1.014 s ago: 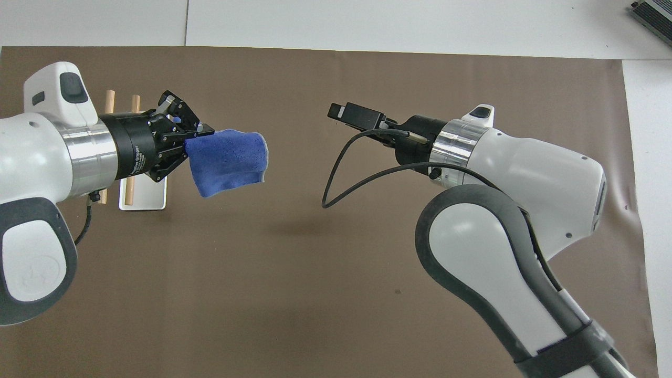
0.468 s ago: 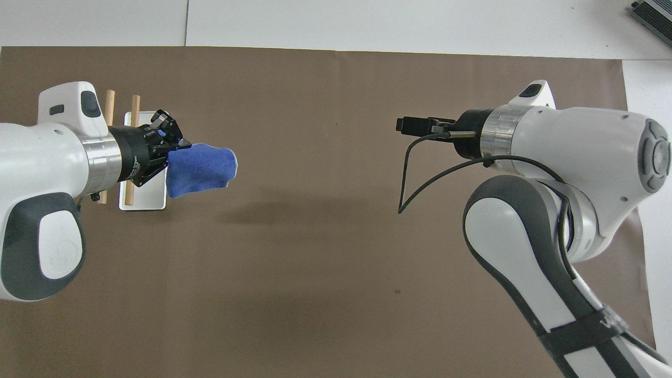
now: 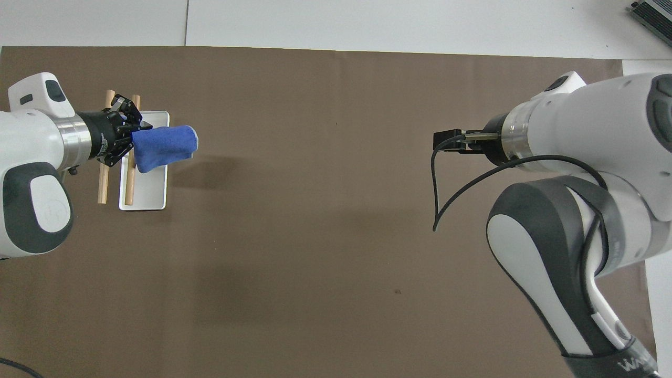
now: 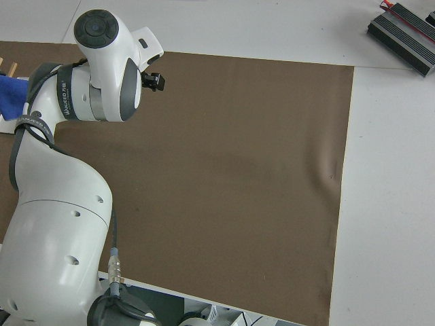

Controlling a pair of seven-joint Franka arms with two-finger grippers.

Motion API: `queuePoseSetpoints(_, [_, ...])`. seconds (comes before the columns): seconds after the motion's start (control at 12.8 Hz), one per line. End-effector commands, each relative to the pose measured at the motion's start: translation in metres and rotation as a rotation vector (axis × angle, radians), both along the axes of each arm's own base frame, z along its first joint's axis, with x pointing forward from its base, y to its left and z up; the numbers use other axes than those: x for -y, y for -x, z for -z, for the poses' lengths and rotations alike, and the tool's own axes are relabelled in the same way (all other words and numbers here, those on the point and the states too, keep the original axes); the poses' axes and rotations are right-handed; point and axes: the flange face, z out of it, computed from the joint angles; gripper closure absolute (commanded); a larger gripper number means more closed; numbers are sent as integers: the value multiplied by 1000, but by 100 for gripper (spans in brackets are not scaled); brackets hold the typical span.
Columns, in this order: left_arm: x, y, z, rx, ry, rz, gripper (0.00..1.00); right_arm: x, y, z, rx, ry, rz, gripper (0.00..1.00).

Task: Right arm passes towel to left arm to hang
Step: 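Drape the towel over the wooden sticks while the right gripper withdraws, then open the left gripper to release the towel onto the sticks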

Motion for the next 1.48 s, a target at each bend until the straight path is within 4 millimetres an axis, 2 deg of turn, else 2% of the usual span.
queuePoseSetpoints(0.0, [-33, -6, 2, 30, -20, -49, 100, 30, 1, -33, -44, 65, 49, 0])
queuePoseSetpoints(0.08, [-45, -7, 3, 28, -20, -69, 100, 47, 2, -44, -61, 71, 74, 0])
queuePoseSetpoints(0.23, [-68, -7, 3, 25, -21, -105, 100, 69, 10, -63, -42, 73, 108, 0])
queuePoseSetpoints(0.39, [-92, -4, 5, 16, -21, -144, 100, 110, 22, -80, -56, 81, 143, 0])
queuePoseSetpoints(0.47, [-101, -3, 5, 14, -22, -157, 100, 122, 28, -82, -82, 87, 128, 0])
queuePoseSetpoints(0.55, [-111, -3, 5, 16, -24, -172, 100, 142, 34, -92, -88, 89, 136, 0])
queuePoseSetpoints(0.62, [-124, -1, 5, 16, -29, -184, 100, 151, 38, -106, -99, 93, 123, 0])
queuePoseSetpoints(0.78, [-138, 2, 6, 10, -57, -137, 100, 155, 42, -104, -122, 97, 106, 0])
queuePoseSetpoints(0.94, [-139, 4, 8, -5, -57, -129, 100, 153, 50, -94, -145, 86, 115, 0])
queuePoseSetpoints(1.09, [-137, 3, 7, -3, -60, -121, 100, 153, 53, -97, -146, 85, 104, 0])
queuePoseSetpoints(1.17, [-138, 3, 7, 3, -75, -89, 84, 152, 55, -99, -147, 85, 102, 0])
queuePoseSetpoints(1.25, [-139, 3, 6, 12, -98, -39, 37, 154, 60, -99, -168, 90, 99, 0])
queuePoseSetpoints(1.33, [-138, 3, 7, 12, -101, -30, 0, 153, 59, -98, -163, 97, 84, 0])
queuePoseSetpoints(1.4, [-138, 2, 5, 16, -102, -27, 0, 156, 53, -97, -148, 112, 74, 0])
